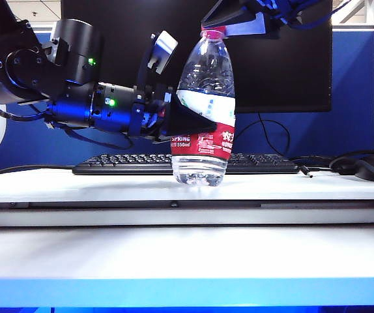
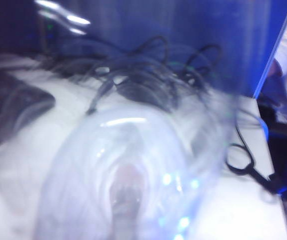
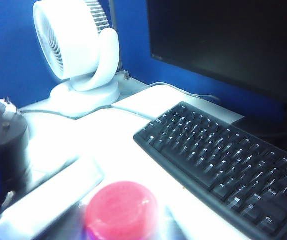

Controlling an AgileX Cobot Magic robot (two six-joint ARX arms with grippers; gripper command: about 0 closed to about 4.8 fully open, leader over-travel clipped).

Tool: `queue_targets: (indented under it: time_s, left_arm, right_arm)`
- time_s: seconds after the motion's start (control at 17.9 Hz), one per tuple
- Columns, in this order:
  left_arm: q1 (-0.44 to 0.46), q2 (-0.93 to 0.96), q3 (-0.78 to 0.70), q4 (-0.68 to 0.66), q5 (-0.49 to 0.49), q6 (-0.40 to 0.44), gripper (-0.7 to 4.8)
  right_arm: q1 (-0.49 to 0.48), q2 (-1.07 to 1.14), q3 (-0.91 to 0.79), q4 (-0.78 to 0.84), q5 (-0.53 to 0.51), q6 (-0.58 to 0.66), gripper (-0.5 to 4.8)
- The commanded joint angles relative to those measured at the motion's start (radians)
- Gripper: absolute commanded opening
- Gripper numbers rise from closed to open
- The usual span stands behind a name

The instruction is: Unscrew the cap from the plastic bottle on the table.

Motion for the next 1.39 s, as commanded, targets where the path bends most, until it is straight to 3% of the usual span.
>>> queue_targets:
  time_s: [0.06,0.11,0.28,0.39,0.56,0.84,1.39]
  left_arm:
    - [0.008,0.008,-0.009,-0.042,0.000,-0.006,0.18]
    - [0.008,0.008,-0.009,-0.042,0.000,-0.006,0.18]
    - [0.008,0.008,-0.009,-0.042,0.000,-0.006,0.18]
    - [0.008,0.008,-0.009,-0.042,-0.001,-0.006,0.18]
    - [0.008,0.008,-0.009,-0.039,-0.007,-0.002,0.21]
    - [0.008,0.008,-0.010,-0.035,-0.006,-0.002,0.21]
    - [0.008,0.008,-0.009,-0.027,-0.006,-0.003,0.26]
  right_arm:
    - [-0.004,-0.016,0.014,0.100,0.040,0.071,4.12]
    - [-0.001,-0.016,0.014,0.100,0.049,0.087,4.79]
    - [0.012,-0.021,0.013,0.089,0.042,0.129,4.79]
    - [0.045,-0.024,0.013,0.049,0.092,0.129,4.79]
    - [0.161,-0.059,0.013,-0.031,0.346,0.138,4.79]
    - [0.276,-0.058,0.013,-0.075,0.541,0.139,4.79]
    - [0.285,-0.035,0.013,-0.068,0.542,0.204,4.79]
